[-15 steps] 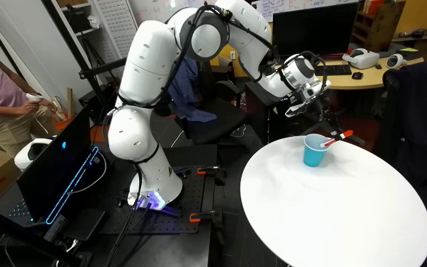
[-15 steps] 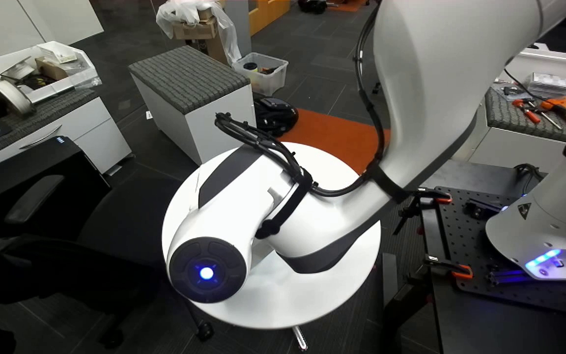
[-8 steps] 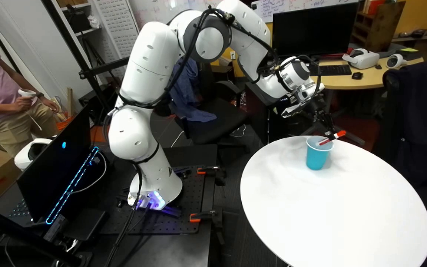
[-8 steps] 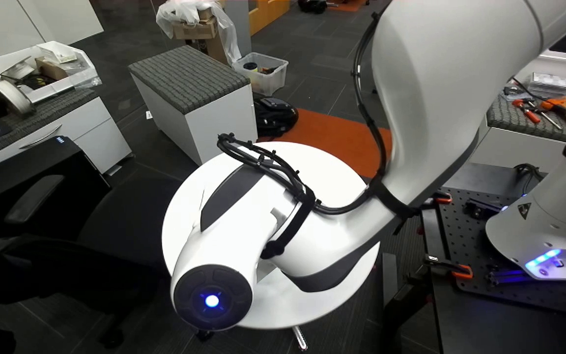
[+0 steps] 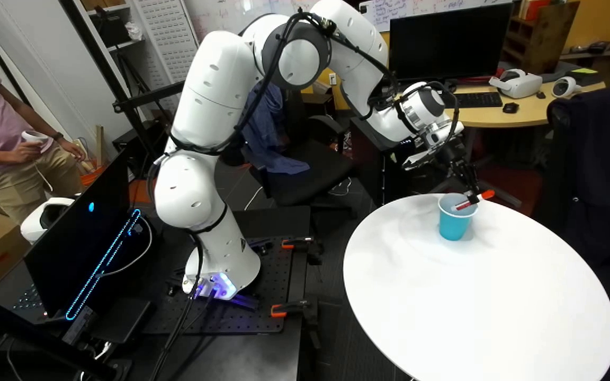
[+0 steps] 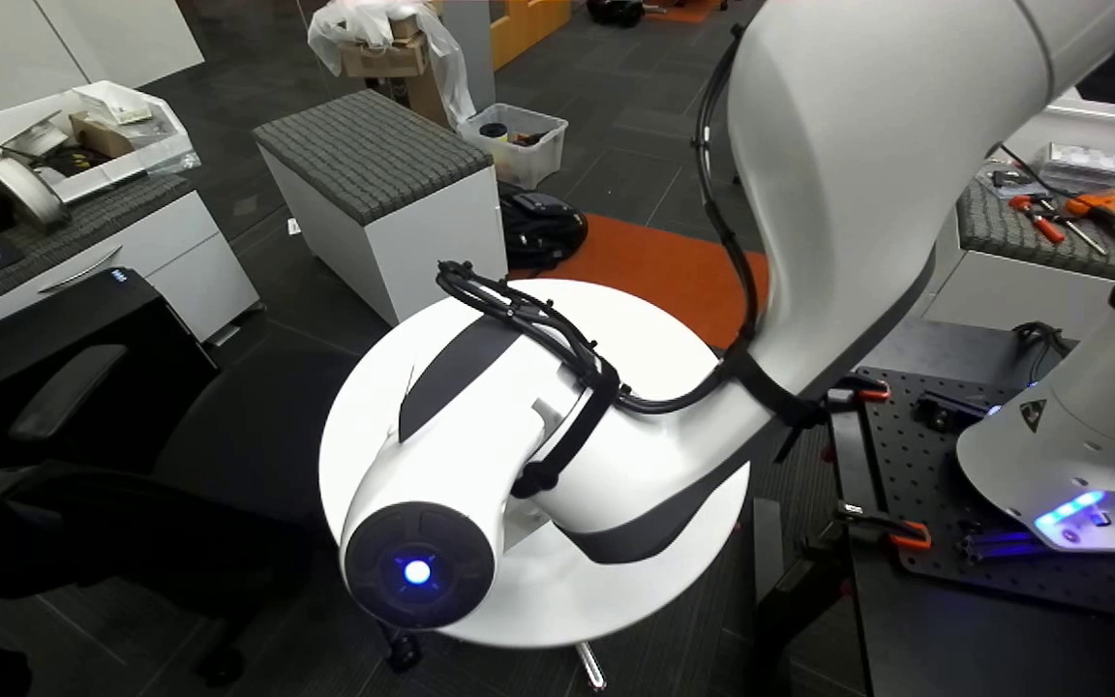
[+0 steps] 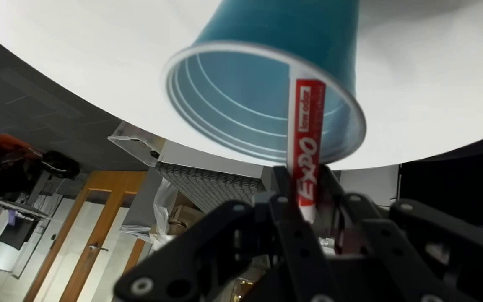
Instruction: Put the marker inside the cup
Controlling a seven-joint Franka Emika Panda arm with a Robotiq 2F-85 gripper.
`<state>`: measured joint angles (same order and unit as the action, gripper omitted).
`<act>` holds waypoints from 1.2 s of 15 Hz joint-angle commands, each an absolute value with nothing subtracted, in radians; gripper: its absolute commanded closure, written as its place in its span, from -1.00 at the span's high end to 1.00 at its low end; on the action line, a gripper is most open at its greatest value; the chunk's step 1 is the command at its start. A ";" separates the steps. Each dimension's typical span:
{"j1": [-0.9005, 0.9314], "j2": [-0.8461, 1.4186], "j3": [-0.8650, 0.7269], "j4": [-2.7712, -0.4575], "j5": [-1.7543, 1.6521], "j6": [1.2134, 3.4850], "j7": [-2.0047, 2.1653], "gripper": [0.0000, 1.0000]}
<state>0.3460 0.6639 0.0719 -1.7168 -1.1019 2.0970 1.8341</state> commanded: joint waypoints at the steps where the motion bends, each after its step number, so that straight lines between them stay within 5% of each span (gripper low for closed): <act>1: 0.334 0.633 0.079 -1.748 -1.085 2.081 1.853 -0.11; 3: 0.331 0.633 0.079 -1.747 -1.083 2.080 1.854 0.01; 10: 0.327 0.610 0.078 -1.770 -1.076 2.085 1.861 1.00; 18: 0.296 0.448 0.096 -1.900 -1.037 2.121 1.866 1.00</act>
